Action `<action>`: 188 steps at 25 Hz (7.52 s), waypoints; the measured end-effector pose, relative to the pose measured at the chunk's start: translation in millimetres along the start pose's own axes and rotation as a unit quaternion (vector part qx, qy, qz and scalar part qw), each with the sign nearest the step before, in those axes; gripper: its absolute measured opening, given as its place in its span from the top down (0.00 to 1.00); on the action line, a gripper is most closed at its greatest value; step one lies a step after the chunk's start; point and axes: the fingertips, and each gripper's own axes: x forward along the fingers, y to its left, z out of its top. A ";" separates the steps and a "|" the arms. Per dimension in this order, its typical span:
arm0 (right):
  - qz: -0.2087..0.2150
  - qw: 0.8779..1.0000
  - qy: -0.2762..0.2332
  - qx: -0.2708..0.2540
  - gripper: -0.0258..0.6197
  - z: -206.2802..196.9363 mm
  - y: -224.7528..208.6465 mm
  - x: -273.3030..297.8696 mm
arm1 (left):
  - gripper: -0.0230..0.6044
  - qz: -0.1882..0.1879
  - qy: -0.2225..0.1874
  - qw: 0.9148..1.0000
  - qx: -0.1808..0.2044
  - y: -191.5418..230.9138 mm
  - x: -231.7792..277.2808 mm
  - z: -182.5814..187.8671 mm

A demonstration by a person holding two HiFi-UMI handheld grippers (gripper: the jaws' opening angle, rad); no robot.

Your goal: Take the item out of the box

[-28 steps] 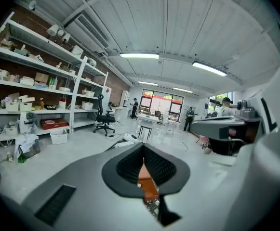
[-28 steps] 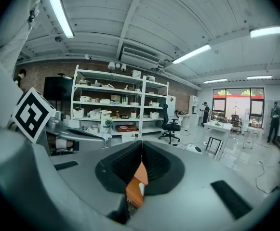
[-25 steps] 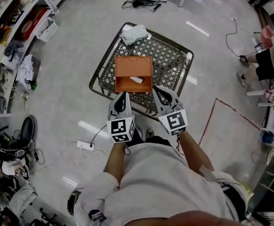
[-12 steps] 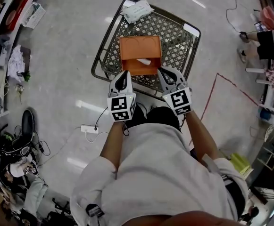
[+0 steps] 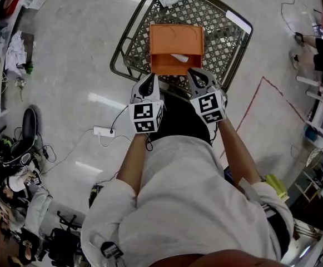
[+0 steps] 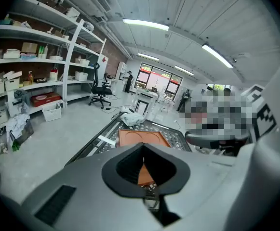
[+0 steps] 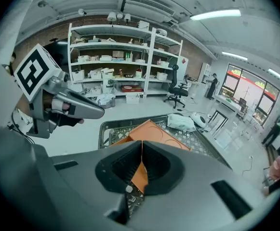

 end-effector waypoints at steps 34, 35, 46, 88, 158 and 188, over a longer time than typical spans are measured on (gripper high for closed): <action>0.042 0.980 0.180 -0.078 0.81 -116.0 -16.7 122.0 | 0.95 0.066 0.104 0.991 -0.049 31.0 48.8 -64.6; 0.042 0.979 0.186 -0.078 0.80 -118.6 -16.0 123.4 | 0.95 0.066 0.106 0.991 -0.049 31.6 48.2 -65.9; 0.021 0.977 0.201 -0.075 0.75 -134.4 -19.3 140.5 | 0.95 0.077 0.111 0.989 -0.055 38.7 43.9 -78.8; -0.007 0.972 0.219 -0.089 0.77 -145.2 -24.7 149.8 | 0.95 0.079 0.112 0.989 -0.061 38.3 36.3 -79.4; -0.045 0.972 -0.160 0.166 0.78 -83.9 -15.7 -116.0 | 0.95 -0.007 0.028 0.998 0.063 -129.5 -24.1 -59.4; -0.081 0.914 -0.389 0.084 0.78 -5.5 -43.6 -324.6 | 0.95 0.058 -0.218 0.964 0.139 -262.2 -154.0 60.9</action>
